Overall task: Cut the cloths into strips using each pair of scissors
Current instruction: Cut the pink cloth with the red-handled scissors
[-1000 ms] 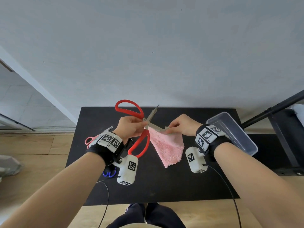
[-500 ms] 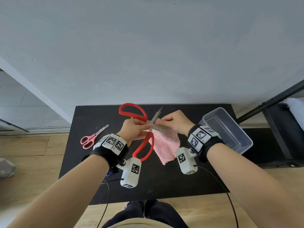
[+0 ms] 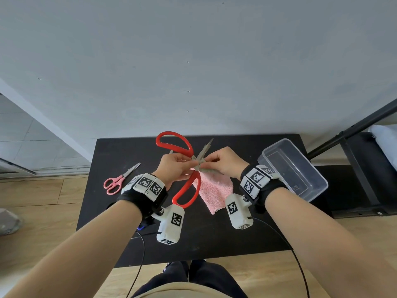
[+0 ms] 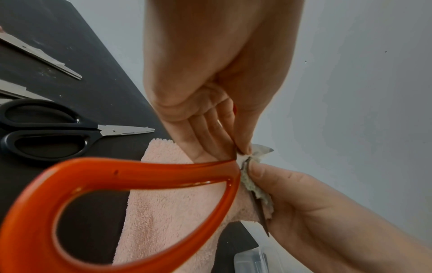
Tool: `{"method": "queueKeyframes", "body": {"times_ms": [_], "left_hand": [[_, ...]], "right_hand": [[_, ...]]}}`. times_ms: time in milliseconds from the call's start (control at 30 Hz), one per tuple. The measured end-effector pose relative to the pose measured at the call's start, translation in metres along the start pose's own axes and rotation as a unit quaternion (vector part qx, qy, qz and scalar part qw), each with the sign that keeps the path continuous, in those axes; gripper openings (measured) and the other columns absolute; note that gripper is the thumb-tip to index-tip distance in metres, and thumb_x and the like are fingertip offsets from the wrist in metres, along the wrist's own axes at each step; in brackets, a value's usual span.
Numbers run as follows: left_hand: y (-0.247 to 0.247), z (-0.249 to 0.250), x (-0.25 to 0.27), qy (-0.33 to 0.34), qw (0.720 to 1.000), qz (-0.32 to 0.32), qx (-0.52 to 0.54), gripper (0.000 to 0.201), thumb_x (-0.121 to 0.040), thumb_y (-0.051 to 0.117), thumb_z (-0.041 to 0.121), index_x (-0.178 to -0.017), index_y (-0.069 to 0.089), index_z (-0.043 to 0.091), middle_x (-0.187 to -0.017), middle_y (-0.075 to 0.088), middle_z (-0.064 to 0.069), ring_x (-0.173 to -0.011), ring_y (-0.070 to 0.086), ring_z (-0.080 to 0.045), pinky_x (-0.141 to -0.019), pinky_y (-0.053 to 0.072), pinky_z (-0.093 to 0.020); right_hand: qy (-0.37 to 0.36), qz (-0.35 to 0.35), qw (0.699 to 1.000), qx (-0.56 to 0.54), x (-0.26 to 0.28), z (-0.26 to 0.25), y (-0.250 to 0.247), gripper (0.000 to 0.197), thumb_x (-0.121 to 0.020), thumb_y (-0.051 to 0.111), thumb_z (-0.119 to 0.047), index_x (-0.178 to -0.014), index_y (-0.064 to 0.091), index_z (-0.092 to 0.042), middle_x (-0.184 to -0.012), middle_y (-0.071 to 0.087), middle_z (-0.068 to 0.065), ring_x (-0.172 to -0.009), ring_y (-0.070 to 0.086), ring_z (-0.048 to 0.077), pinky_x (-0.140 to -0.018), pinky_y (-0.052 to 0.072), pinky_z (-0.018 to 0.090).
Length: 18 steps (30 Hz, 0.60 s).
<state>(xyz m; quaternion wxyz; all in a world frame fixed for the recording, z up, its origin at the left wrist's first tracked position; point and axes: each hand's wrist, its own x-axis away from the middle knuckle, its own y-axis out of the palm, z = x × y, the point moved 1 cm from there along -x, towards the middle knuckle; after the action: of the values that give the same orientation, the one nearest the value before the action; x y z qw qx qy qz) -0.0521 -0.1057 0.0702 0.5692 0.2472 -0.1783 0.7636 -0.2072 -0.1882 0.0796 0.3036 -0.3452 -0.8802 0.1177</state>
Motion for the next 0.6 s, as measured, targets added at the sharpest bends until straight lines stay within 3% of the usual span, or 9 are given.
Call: {"method": "queueKeyframes", "body": {"times_ms": [100, 200, 400, 500, 600], "left_hand": [[0.002, 0.000, 0.000, 0.012, 1.000, 0.006, 0.001, 0.027, -0.083, 0.072, 0.011, -0.104, 0.064, -0.003, -0.098, 0.072, -0.019, -0.084, 0.072, -0.028, -0.076, 0.060, -0.036], [0.002, 0.002, 0.000, 0.021, 1.000, 0.015, 0.001, 0.025, -0.084, 0.071, 0.010, -0.104, 0.063, -0.003, -0.097, 0.072, -0.019, -0.085, 0.072, -0.029, -0.080, 0.059, -0.040], [-0.009, 0.009, -0.002, 0.026, 0.999, 0.022, -0.001, 0.025, -0.082, 0.072, 0.009, -0.102, 0.064, -0.004, -0.096, 0.072, -0.019, -0.082, 0.072, -0.029, -0.071, 0.061, -0.033], [-0.011, 0.013, -0.001, 0.031, 0.999, 0.013, -0.028, 0.024, -0.083, 0.071, 0.008, -0.102, 0.064, -0.006, -0.094, 0.072, -0.018, -0.079, 0.073, -0.026, -0.068, 0.061, -0.030], [-0.019, 0.012, -0.002, 0.039, 0.998, 0.040, -0.028, 0.021, -0.084, 0.071, 0.010, -0.100, 0.065, -0.003, -0.089, 0.071, -0.016, -0.065, 0.071, -0.018, -0.059, 0.057, -0.023]], "right_hand": [[-0.006, 0.010, 1.000, 0.003, 0.000, 0.002, -0.001, 0.014, -0.082, 0.073, -0.026, -0.091, 0.075, -0.015, -0.067, 0.064, -0.012, -0.054, 0.057, -0.009, -0.053, 0.038, 0.007], [-0.007, 0.010, 1.000, 0.017, 0.001, 0.002, -0.003, 0.014, -0.083, 0.072, -0.027, -0.088, 0.074, -0.014, -0.063, 0.061, -0.012, -0.049, 0.053, -0.009, -0.048, 0.036, 0.005], [0.004, -0.010, 0.997, 0.074, -0.001, 0.005, -0.011, 0.021, -0.086, 0.069, -0.029, -0.096, 0.075, -0.012, -0.081, 0.066, 0.014, -0.070, 0.053, 0.014, -0.065, 0.041, 0.026], [0.002, -0.020, 0.996, 0.085, 0.000, 0.005, -0.012, 0.022, -0.086, 0.068, -0.028, -0.097, 0.074, -0.010, -0.086, 0.069, 0.014, -0.073, 0.055, 0.017, -0.066, 0.044, 0.027], [0.010, -0.007, 0.993, 0.115, 0.003, 0.013, -0.023, 0.021, -0.086, 0.068, -0.025, -0.094, 0.075, -0.006, -0.094, 0.071, 0.018, -0.082, 0.062, 0.033, -0.078, 0.051, 0.038]]}}
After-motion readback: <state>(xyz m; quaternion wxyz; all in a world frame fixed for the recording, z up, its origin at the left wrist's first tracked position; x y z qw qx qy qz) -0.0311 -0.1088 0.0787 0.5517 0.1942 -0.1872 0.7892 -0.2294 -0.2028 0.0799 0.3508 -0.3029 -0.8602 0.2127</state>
